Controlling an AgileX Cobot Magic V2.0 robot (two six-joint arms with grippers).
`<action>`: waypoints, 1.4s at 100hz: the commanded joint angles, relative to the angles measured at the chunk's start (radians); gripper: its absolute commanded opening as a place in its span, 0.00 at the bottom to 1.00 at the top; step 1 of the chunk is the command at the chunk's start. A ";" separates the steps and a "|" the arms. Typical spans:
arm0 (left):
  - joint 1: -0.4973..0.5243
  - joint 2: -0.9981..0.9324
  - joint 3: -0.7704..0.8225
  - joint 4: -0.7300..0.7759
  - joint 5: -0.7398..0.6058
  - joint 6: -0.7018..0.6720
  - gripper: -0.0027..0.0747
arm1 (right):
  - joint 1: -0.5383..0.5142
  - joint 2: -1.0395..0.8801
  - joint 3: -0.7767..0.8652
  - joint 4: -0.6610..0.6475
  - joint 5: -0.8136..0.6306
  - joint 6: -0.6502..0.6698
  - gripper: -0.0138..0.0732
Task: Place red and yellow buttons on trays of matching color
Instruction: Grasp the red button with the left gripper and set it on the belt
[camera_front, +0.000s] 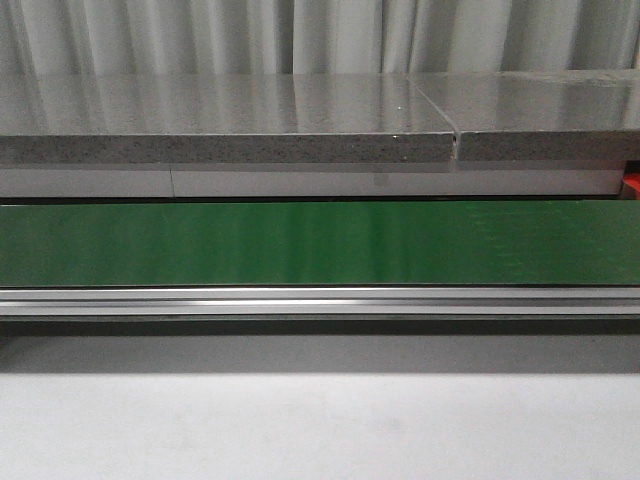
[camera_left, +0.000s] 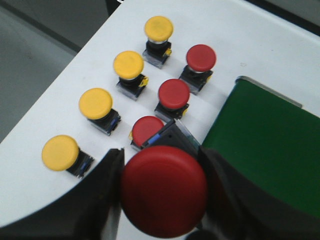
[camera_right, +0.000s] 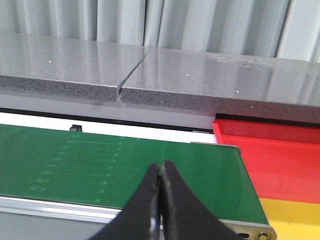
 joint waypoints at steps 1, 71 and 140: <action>-0.045 0.010 -0.080 0.001 -0.022 0.028 0.02 | -0.001 -0.016 -0.010 -0.004 -0.079 -0.001 0.02; -0.215 0.389 -0.241 -0.006 0.061 0.098 0.02 | -0.001 -0.016 -0.010 -0.004 -0.079 -0.001 0.02; -0.215 0.427 -0.287 -0.030 0.082 0.136 0.90 | -0.001 -0.016 -0.010 -0.004 -0.079 -0.001 0.02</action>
